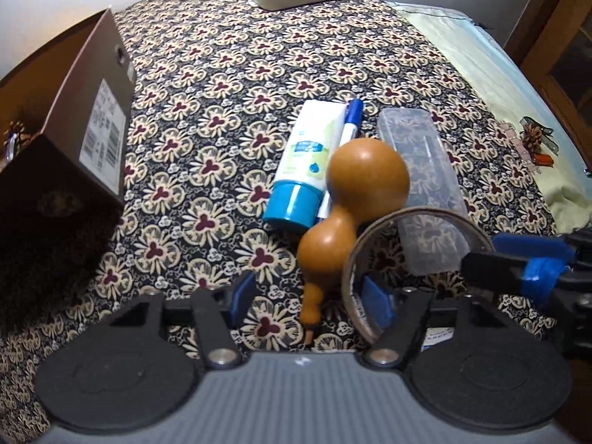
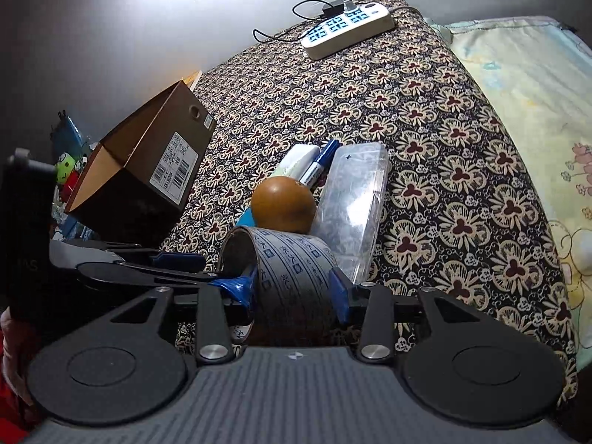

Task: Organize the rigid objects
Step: 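Grasp the brown packing tape roll with the right gripper, then carry the tape roll into the cardboard box and open the right gripper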

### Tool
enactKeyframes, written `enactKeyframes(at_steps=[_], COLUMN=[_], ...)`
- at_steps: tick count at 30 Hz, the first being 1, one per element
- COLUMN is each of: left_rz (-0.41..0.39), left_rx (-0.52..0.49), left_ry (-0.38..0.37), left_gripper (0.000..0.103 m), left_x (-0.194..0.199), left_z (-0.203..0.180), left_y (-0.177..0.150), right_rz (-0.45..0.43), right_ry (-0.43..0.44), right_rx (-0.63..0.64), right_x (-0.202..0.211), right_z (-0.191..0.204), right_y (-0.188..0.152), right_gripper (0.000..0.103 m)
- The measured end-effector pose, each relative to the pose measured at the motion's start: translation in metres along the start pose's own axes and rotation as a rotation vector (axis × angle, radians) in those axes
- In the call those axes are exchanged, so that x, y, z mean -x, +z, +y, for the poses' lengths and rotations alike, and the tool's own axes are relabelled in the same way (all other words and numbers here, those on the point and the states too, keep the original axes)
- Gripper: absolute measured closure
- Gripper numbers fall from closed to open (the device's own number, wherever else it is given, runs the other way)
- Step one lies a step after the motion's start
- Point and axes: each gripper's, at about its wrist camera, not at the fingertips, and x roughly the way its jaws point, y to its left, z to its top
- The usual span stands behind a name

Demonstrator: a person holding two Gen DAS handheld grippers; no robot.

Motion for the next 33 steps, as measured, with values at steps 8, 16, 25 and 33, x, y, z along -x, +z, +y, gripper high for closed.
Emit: enactKeyframes(at_steps=[8, 16, 25, 33], left_rz=[-0.034, -0.123, -0.338, -0.486], left_rx=[-0.100, -0.184, -0.218, -0.132], left_ry=[-0.069, -0.104, -0.114, -0.031], left_gripper=[0.090, 0.093, 0.093, 0.092], left_x=[0.005, 0.029, 0.089, 0.137], left_z=[-0.018, -0.021, 0.026, 0.136], left_y=[-0.003, -0.002, 0.010, 0.040], right_rz=[-0.072, -0.161, -0.340, -0.433], right_ry=[-0.002, -0.039, -0.012, 0.116], right_rx=[0.024, 0.010, 0.066, 0.210], right_x=[-0.003, 0.014, 0.031, -0.004], right_z=[0.002, 0.011, 0.071, 0.162], right_y=[-0.004, -0.010, 0.013, 0.074], right_gripper=[0.097, 0.103, 0.103, 0.103])
